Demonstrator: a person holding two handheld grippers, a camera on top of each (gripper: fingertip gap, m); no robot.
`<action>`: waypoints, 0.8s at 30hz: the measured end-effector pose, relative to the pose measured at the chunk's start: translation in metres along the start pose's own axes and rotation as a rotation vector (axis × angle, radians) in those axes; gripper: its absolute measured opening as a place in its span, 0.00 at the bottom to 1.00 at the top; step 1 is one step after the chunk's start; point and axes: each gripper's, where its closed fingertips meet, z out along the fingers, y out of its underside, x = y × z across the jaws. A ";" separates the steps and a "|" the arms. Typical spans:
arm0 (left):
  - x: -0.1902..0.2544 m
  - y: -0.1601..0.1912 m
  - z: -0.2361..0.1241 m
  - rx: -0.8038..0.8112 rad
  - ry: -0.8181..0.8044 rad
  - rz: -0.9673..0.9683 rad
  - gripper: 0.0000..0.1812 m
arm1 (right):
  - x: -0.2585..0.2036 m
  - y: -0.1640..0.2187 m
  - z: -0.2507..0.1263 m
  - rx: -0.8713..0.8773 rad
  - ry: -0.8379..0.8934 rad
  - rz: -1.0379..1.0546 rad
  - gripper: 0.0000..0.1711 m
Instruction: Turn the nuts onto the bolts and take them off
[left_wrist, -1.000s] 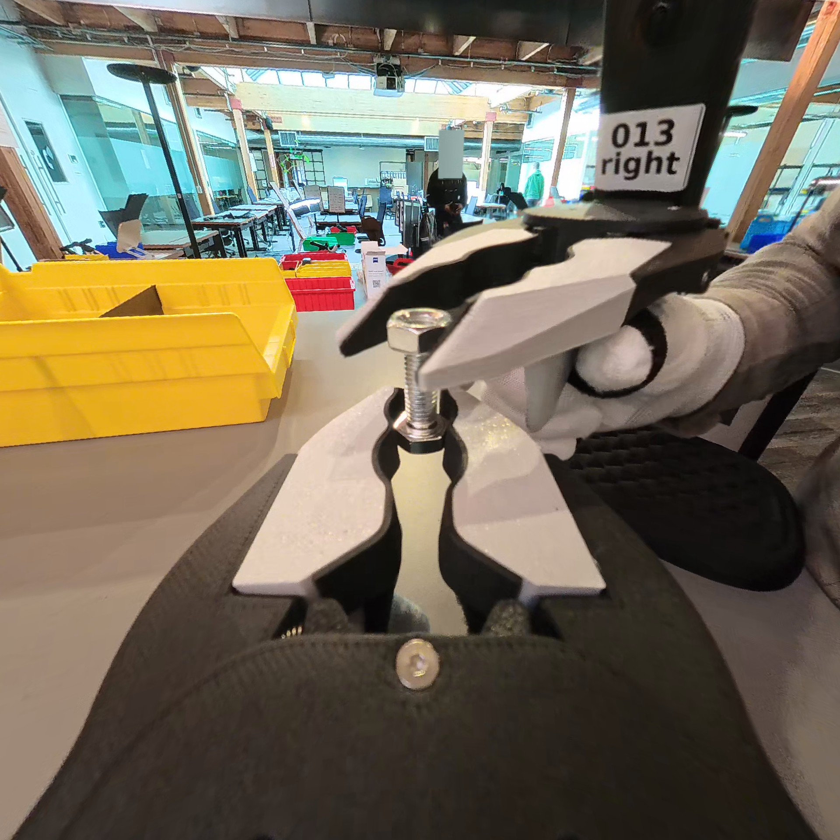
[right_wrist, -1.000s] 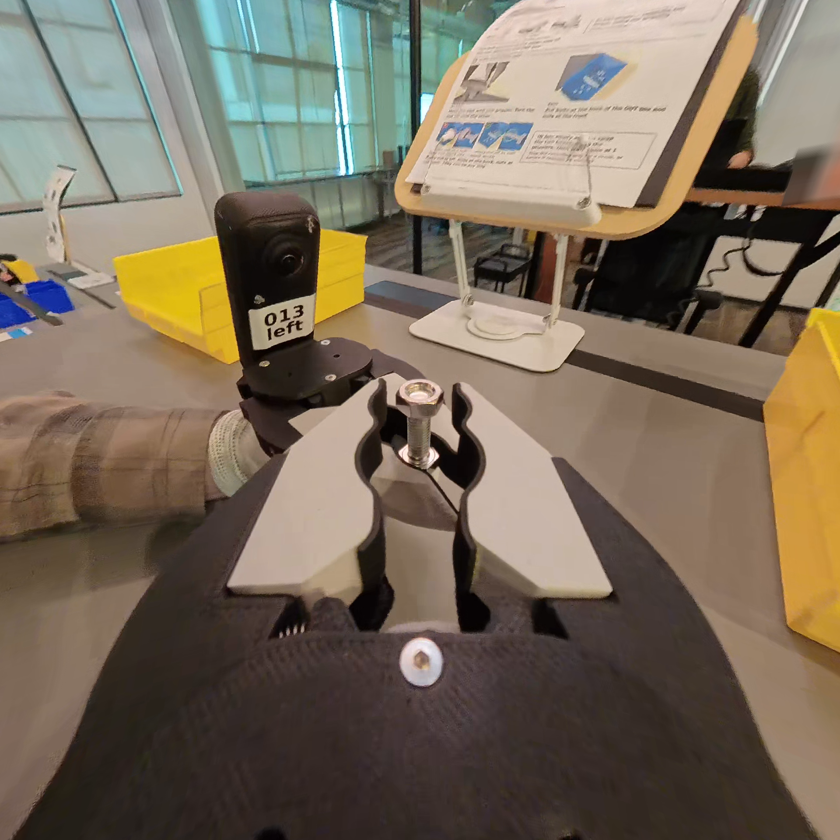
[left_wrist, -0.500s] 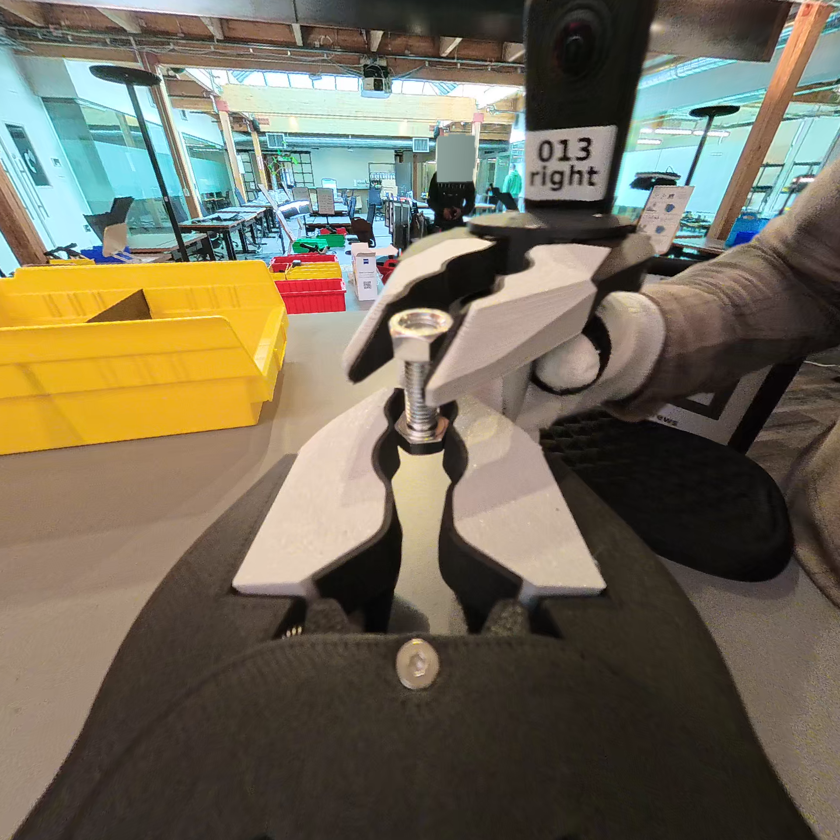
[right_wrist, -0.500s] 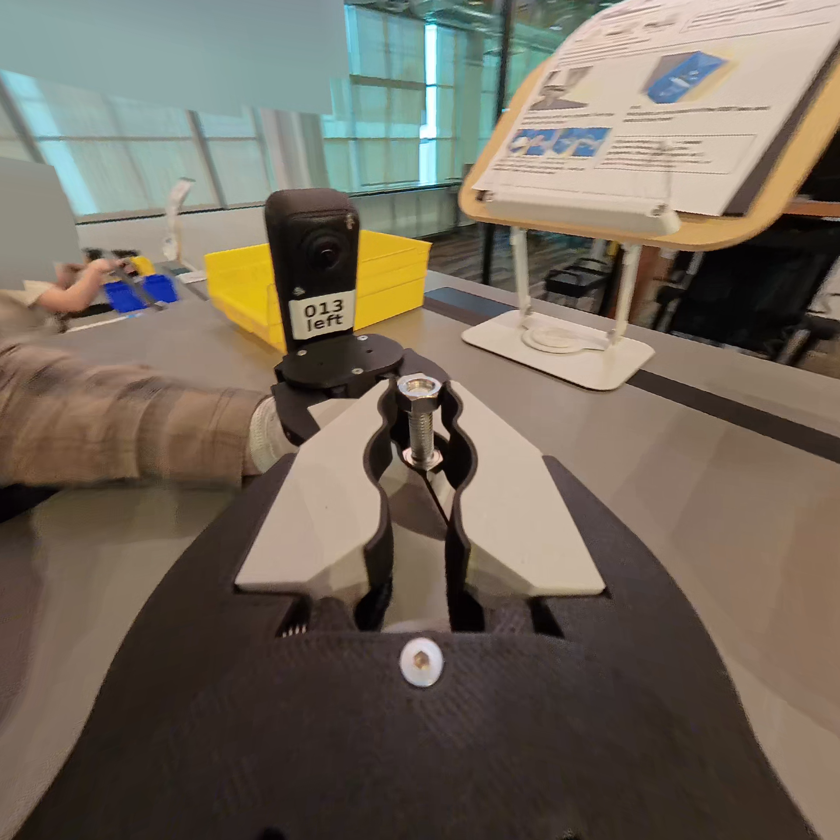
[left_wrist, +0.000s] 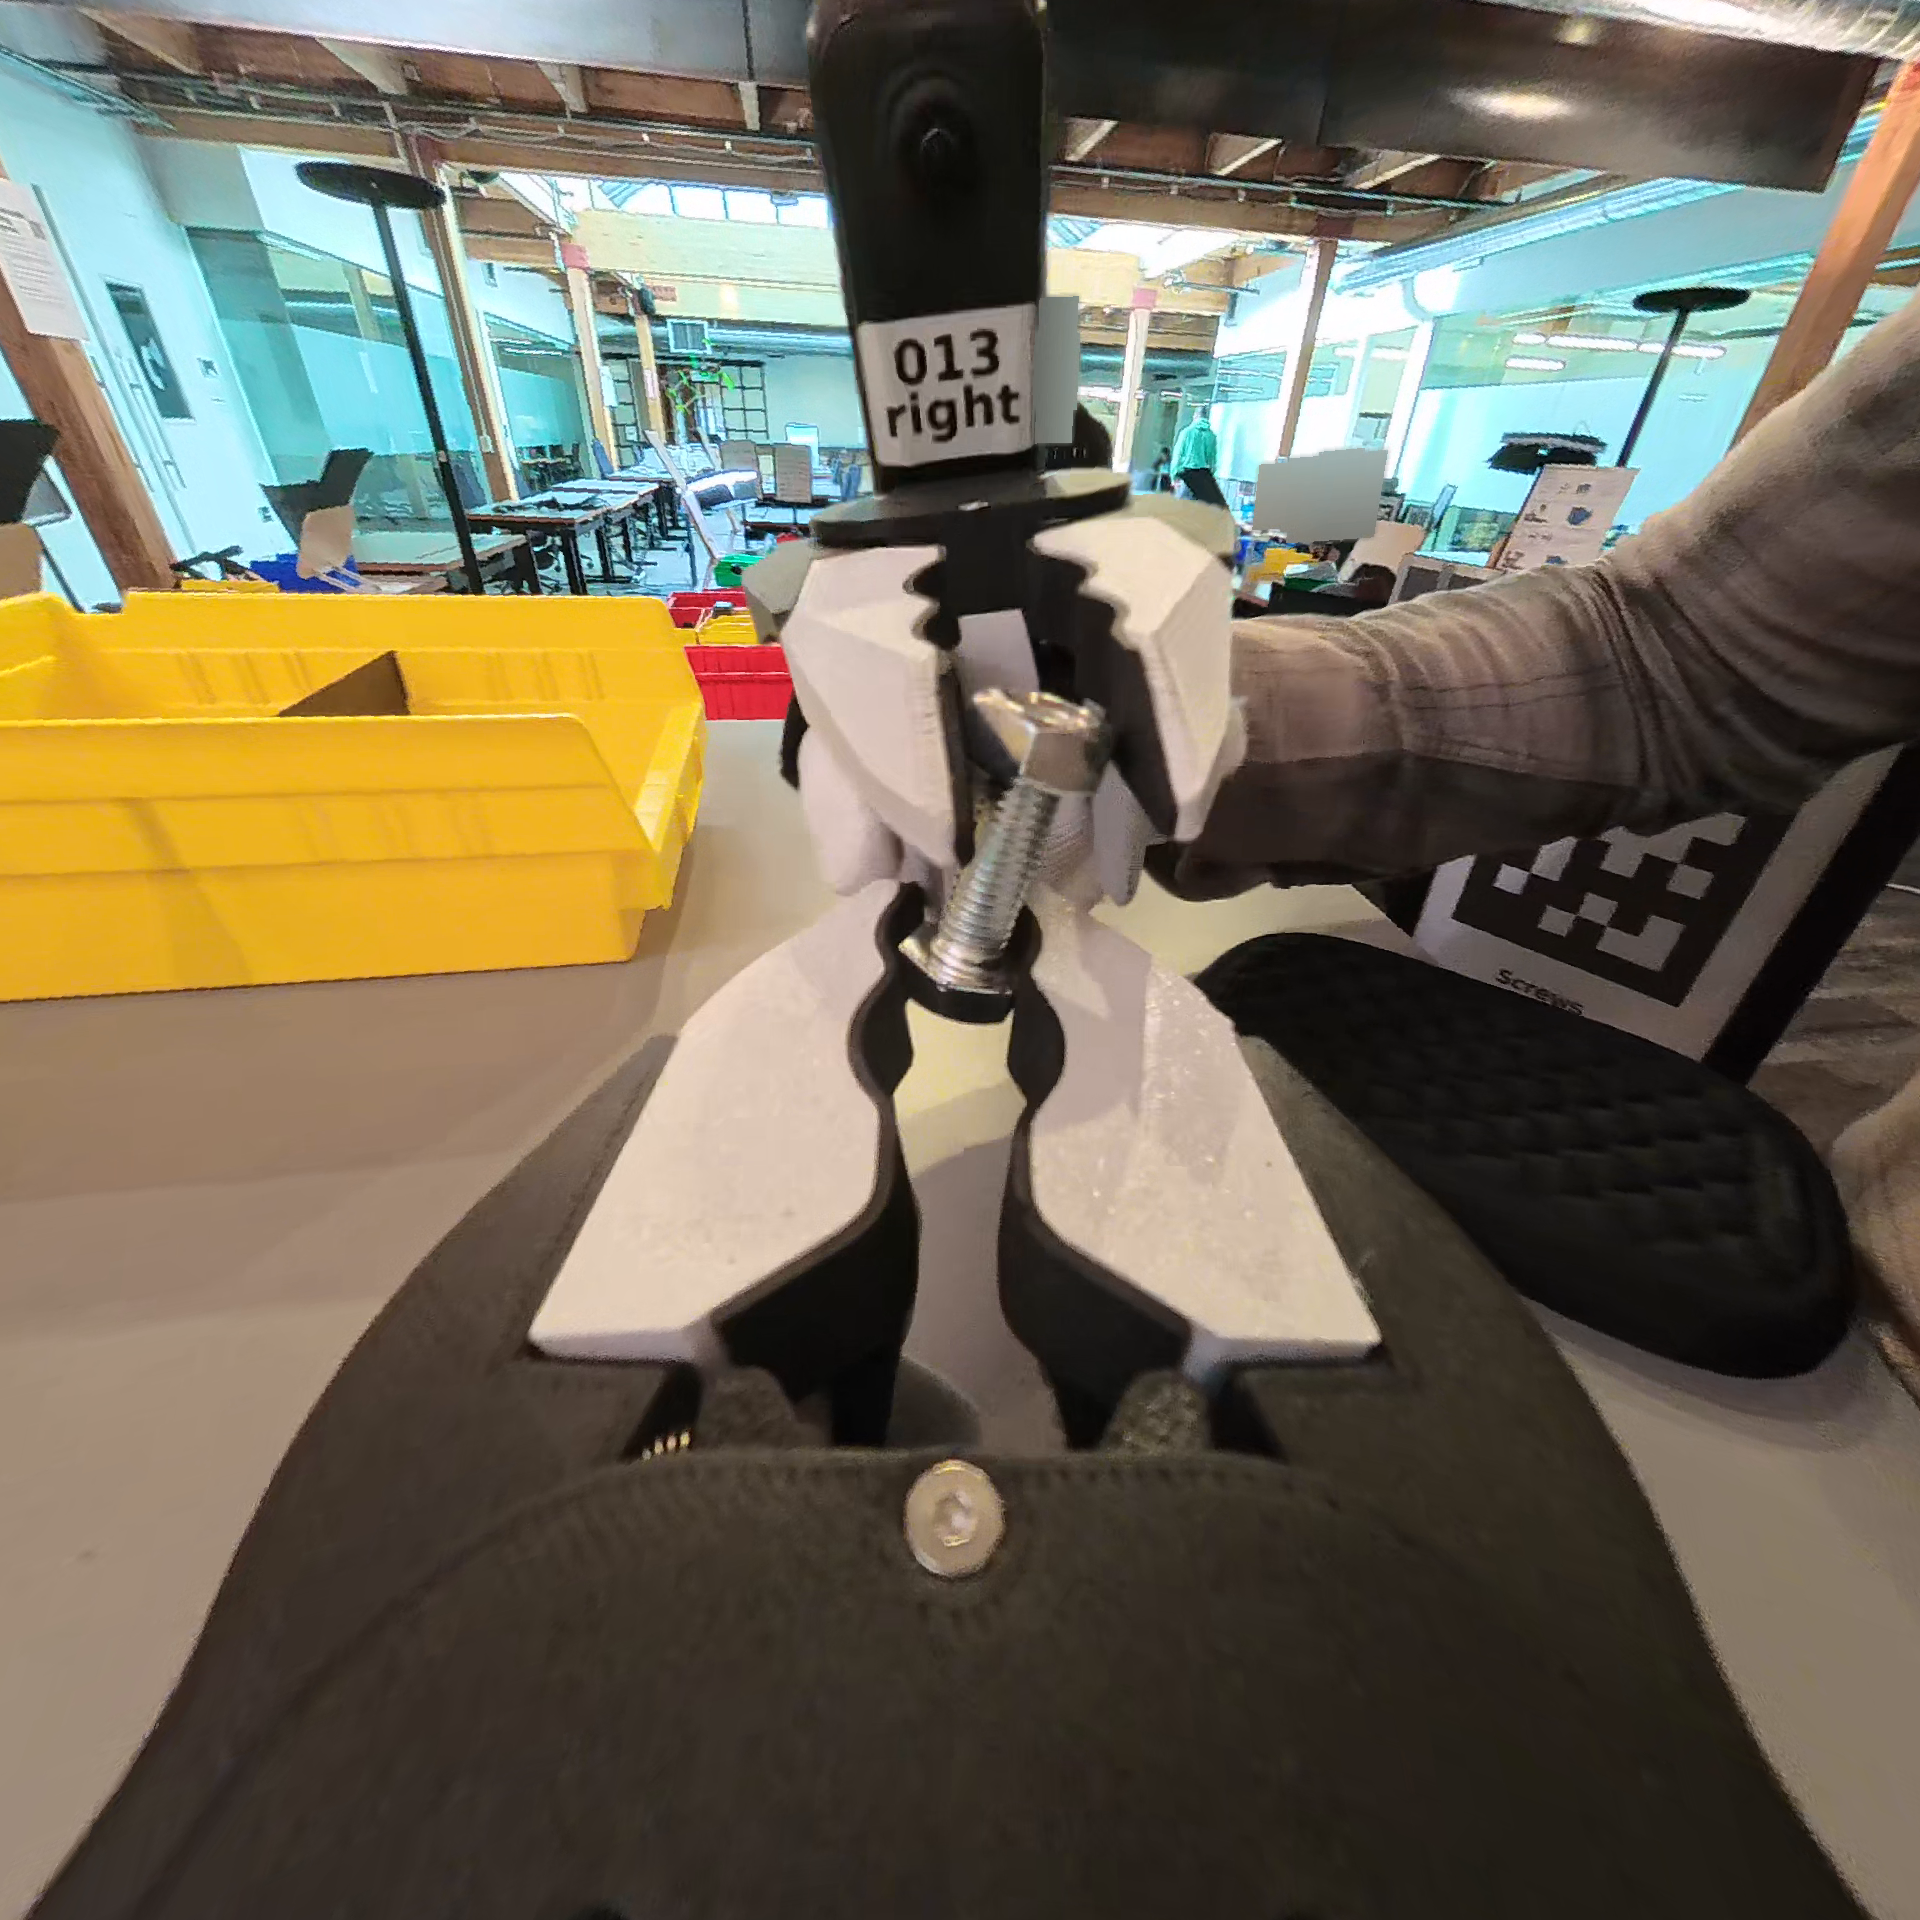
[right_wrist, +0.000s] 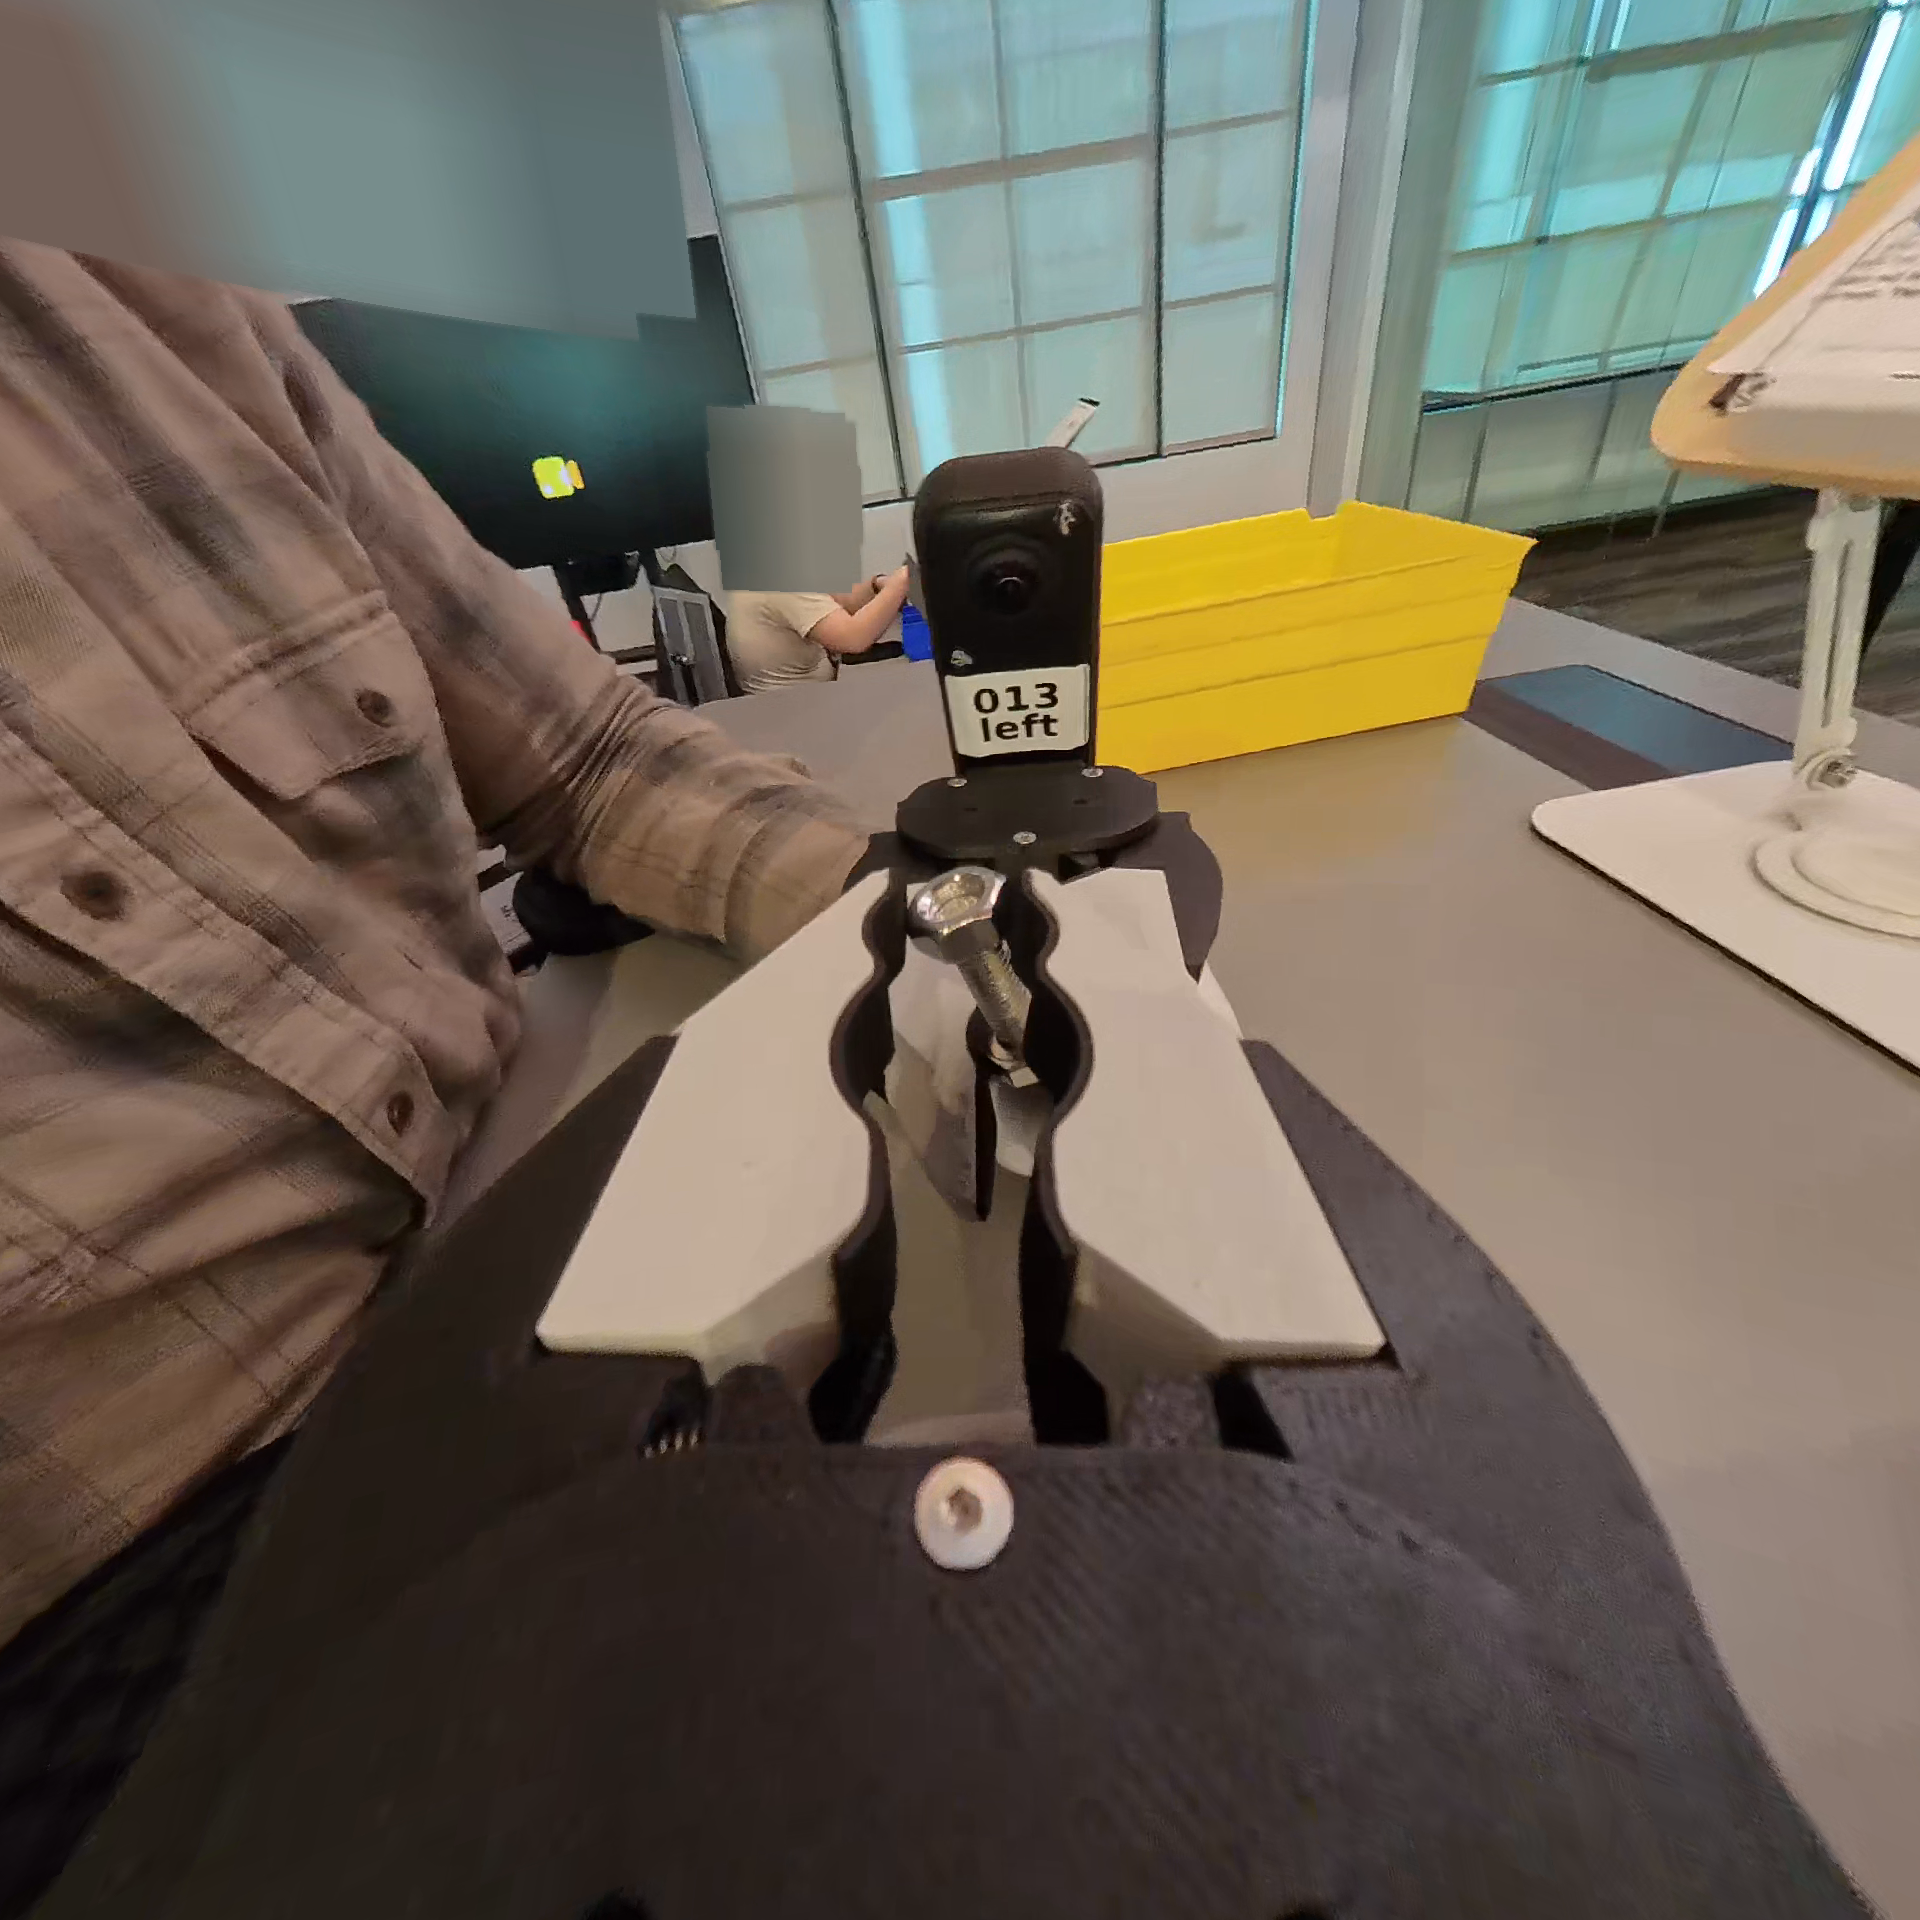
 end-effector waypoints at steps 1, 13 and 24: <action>-0.002 0.000 -0.001 0.001 -0.007 -0.006 0.08 | 0.002 0.001 0.001 -0.013 0.020 -0.004 0.11; -0.006 -0.001 -0.002 0.005 -0.027 -0.005 0.08 | 0.012 -0.006 -0.009 0.016 0.484 -0.211 0.17; 0.007 0.002 0.001 -0.015 0.034 0.012 0.08 | 0.001 -0.006 -0.007 -0.021 0.343 -0.241 0.09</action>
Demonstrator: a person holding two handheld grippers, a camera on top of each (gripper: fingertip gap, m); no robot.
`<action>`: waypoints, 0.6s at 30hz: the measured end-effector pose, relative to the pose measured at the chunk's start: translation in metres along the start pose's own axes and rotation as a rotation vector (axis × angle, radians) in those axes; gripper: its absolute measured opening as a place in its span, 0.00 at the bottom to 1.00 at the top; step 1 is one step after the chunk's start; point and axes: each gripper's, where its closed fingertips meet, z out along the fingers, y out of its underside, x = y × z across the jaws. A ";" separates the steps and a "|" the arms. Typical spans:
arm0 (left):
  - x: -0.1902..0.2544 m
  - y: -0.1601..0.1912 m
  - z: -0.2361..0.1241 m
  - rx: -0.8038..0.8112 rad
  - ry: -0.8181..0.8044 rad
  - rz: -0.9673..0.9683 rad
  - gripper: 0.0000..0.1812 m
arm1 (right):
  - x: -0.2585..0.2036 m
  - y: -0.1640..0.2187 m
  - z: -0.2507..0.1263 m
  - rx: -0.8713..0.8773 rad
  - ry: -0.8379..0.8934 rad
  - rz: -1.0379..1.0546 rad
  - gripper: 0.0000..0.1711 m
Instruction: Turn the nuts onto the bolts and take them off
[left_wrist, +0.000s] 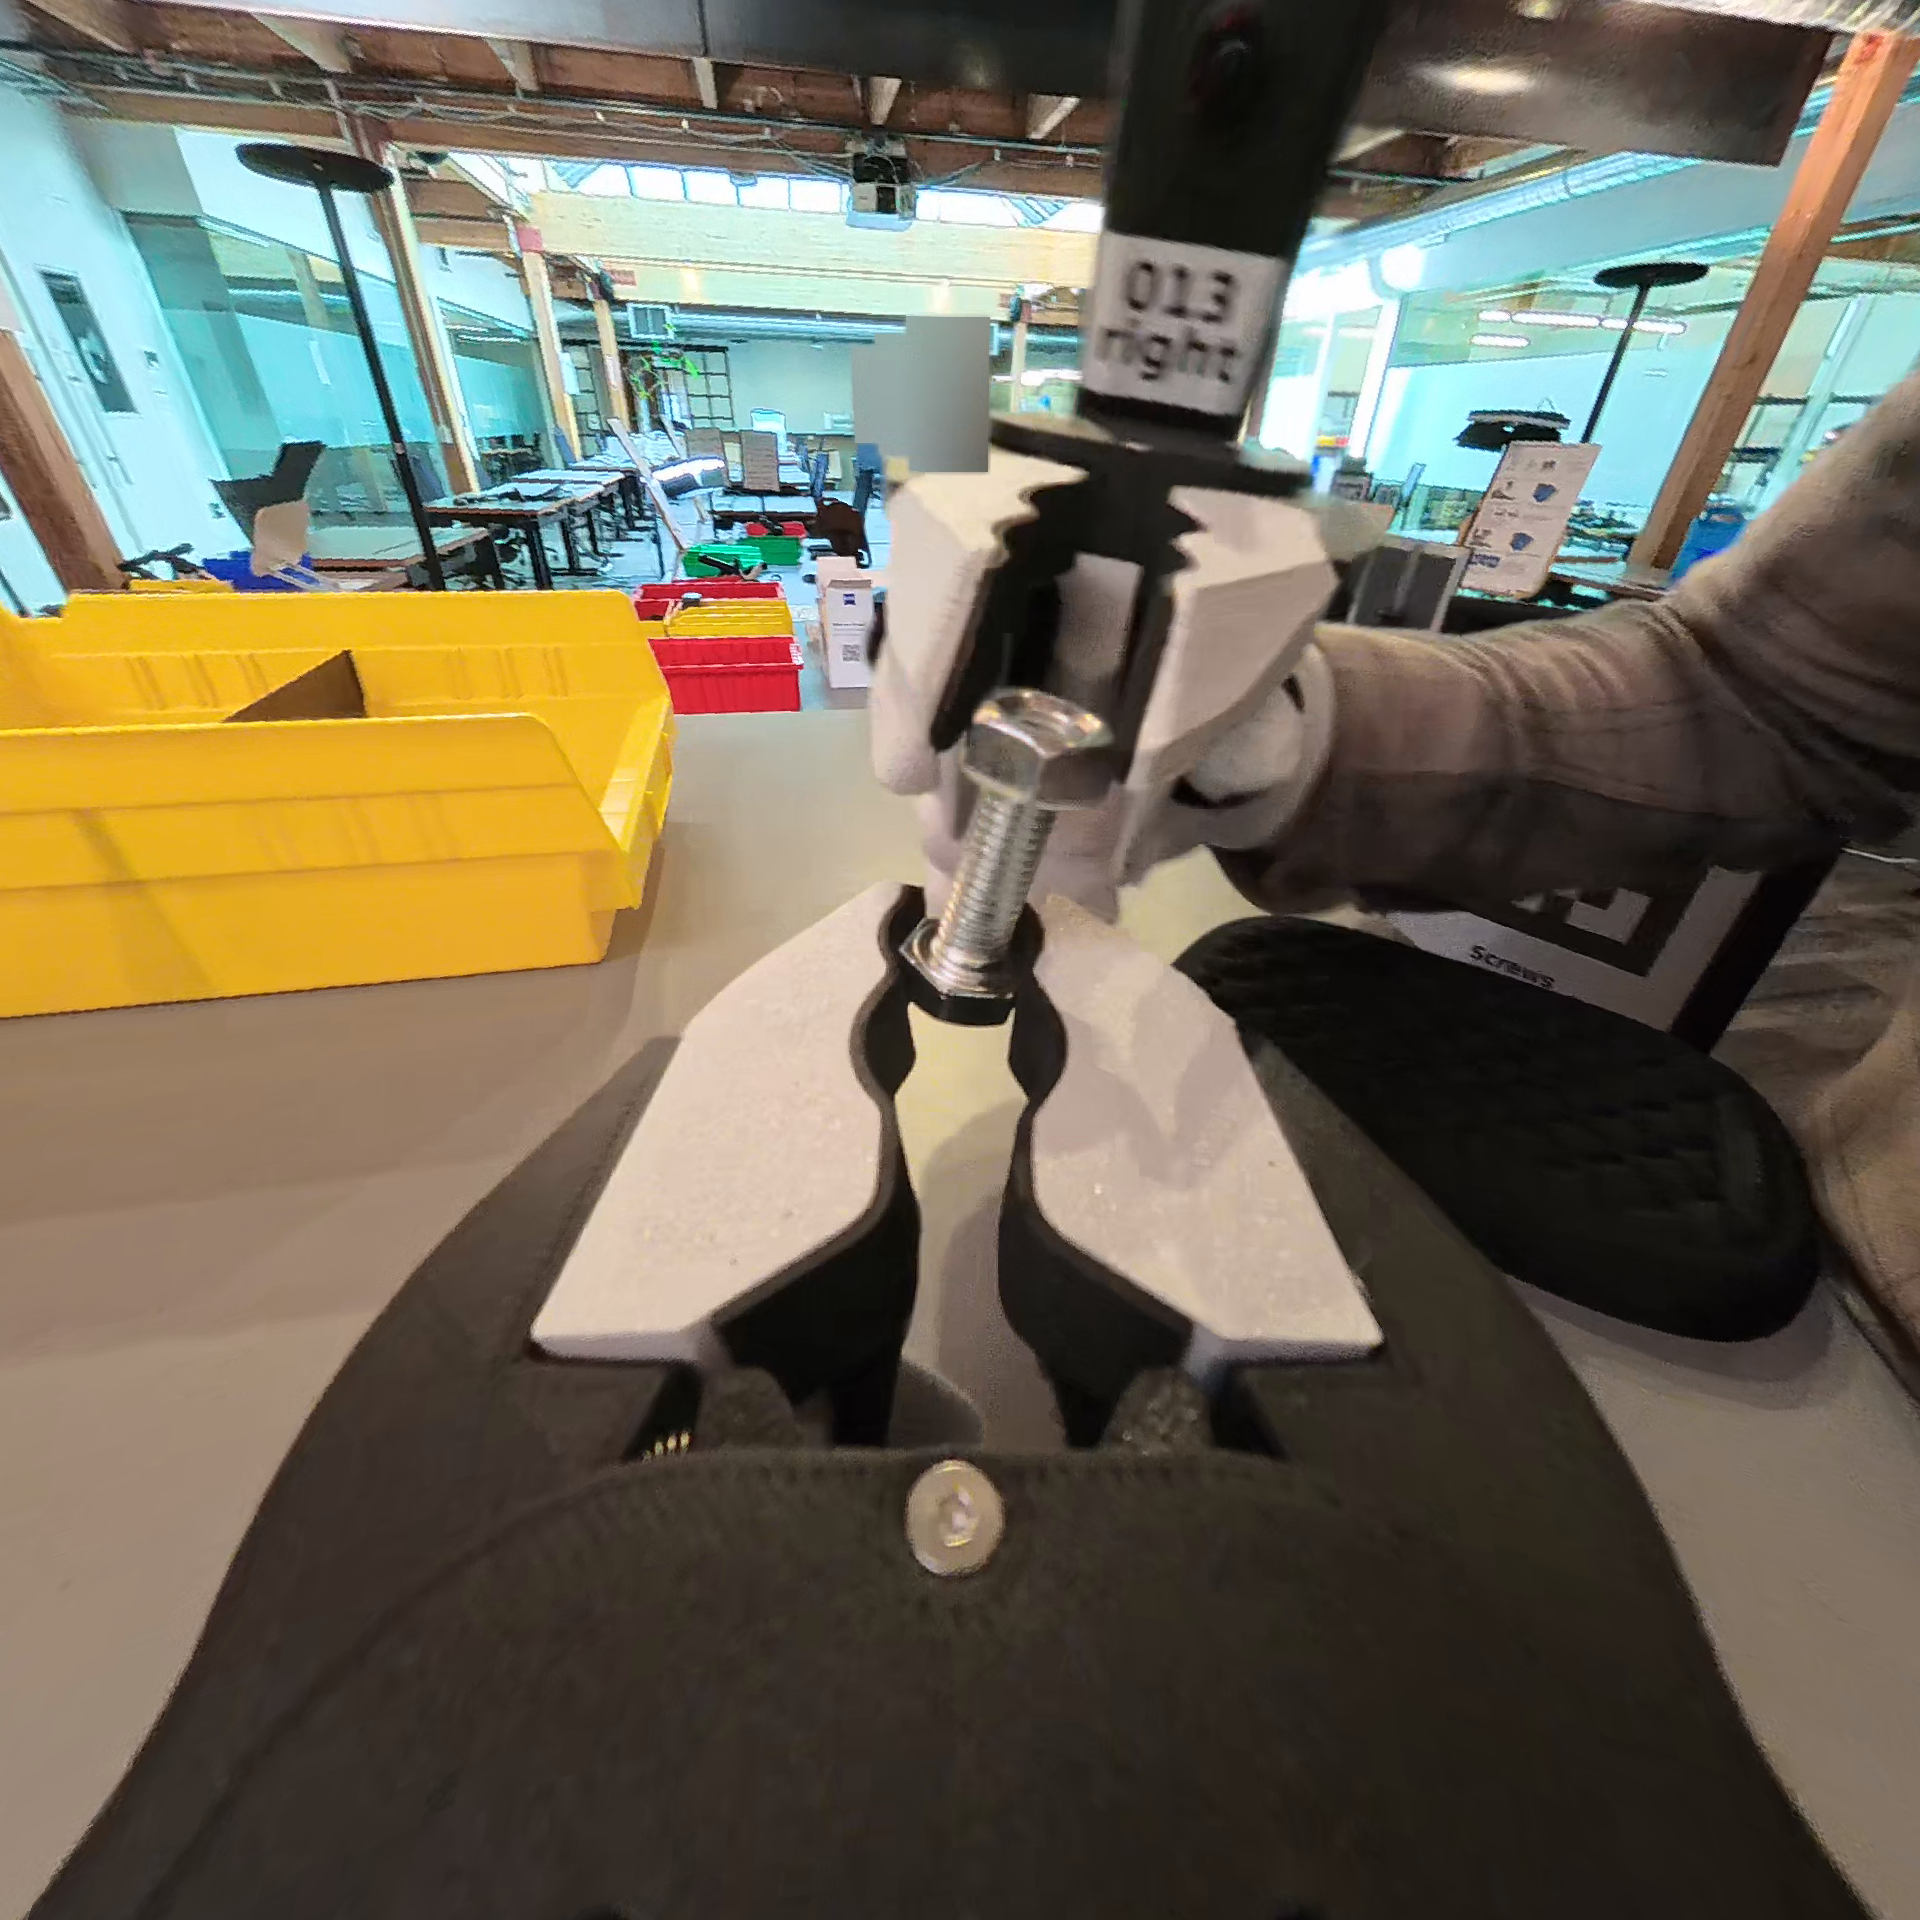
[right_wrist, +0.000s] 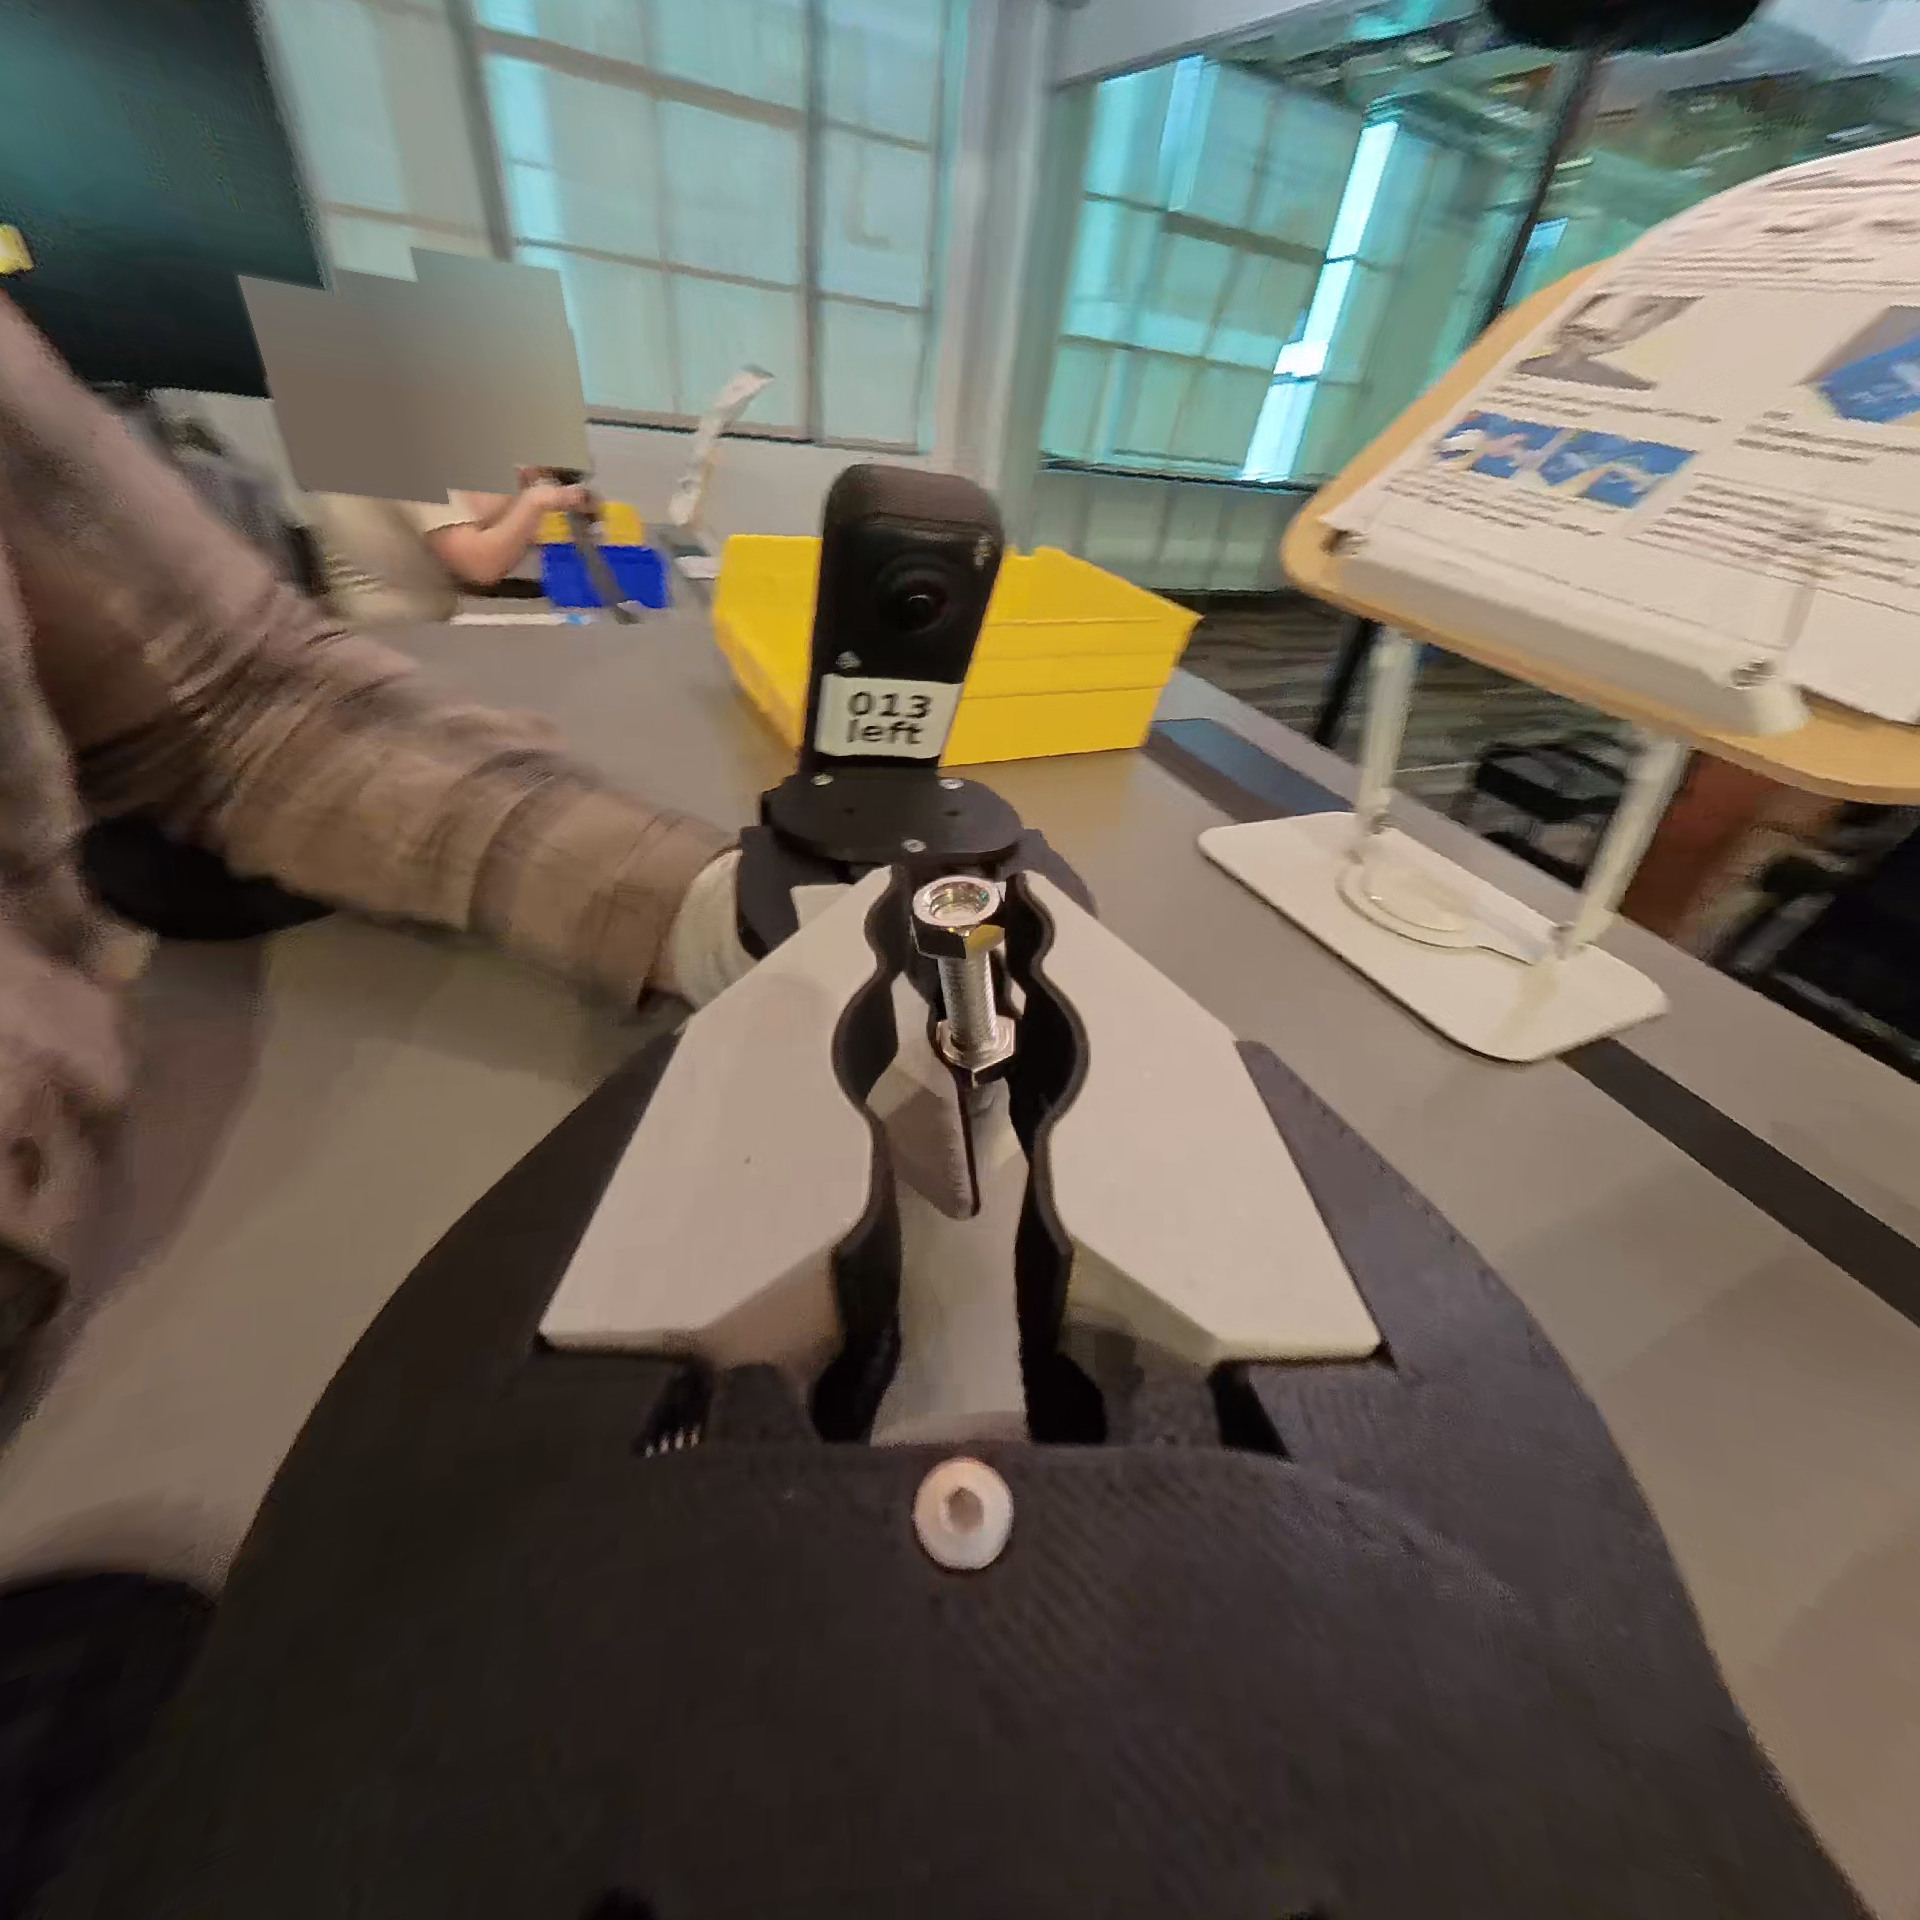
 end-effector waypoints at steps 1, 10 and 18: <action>0.002 0.000 0.001 -0.003 0.005 0.006 0.08 | -0.002 0.000 -0.001 -0.010 -0.068 0.006 0.09; 0.040 0.009 0.012 -0.070 0.180 0.032 0.08 | -0.039 0.002 -0.022 -0.102 -0.854 0.098 0.09; 0.050 -0.001 0.013 -0.061 0.223 0.031 0.08 | -0.057 -0.014 -0.025 -0.100 -1.092 0.086 0.06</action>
